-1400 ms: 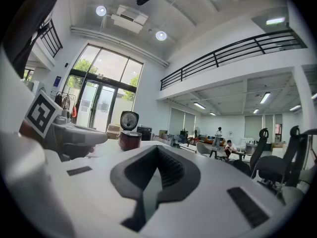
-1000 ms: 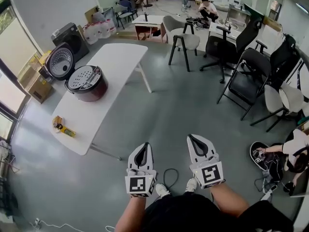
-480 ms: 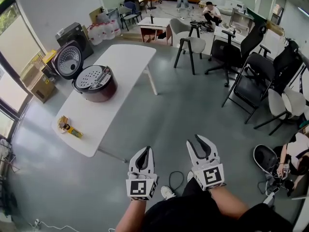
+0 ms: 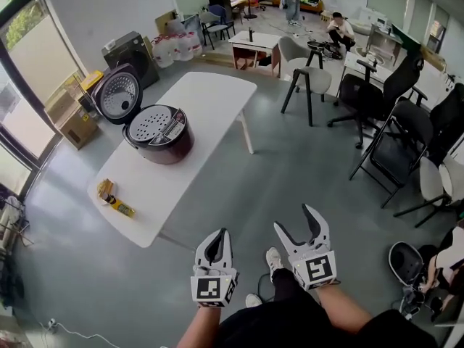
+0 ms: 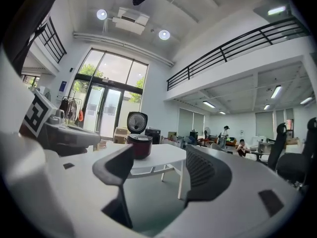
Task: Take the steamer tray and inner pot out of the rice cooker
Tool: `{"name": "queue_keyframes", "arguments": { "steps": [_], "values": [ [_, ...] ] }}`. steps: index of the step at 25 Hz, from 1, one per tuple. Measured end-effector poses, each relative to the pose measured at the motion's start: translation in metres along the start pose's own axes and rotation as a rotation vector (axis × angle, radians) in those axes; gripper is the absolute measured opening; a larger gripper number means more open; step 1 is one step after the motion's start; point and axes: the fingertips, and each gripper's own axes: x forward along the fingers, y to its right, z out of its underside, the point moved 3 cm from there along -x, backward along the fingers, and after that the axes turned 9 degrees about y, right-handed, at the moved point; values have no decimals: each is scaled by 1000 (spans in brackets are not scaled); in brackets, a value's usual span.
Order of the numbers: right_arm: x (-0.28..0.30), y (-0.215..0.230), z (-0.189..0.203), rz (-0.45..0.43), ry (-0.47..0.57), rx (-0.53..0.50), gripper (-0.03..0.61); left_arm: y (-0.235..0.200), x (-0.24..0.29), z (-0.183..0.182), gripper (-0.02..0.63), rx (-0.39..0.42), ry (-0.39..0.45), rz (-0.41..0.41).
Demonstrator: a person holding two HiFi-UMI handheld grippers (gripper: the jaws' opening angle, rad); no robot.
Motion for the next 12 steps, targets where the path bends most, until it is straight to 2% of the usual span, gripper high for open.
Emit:
{"name": "queue_keyframes", "arguments": {
  "steps": [2,4,11,12],
  "values": [
    [22,6,4,-30,6,34,352,-12,14,-1,-2,5,-4,-39],
    [48,15,9,-62,21,59,433,-24,30,-1,-2,15,-6,-77],
    [141,47,22,-176,79,95,591,-70,80,-1,-2,30,-9,-255],
    [154,51,25,-186,82,108,591,-77,86,-1,-2,32,-8,-282]
  ]
}}
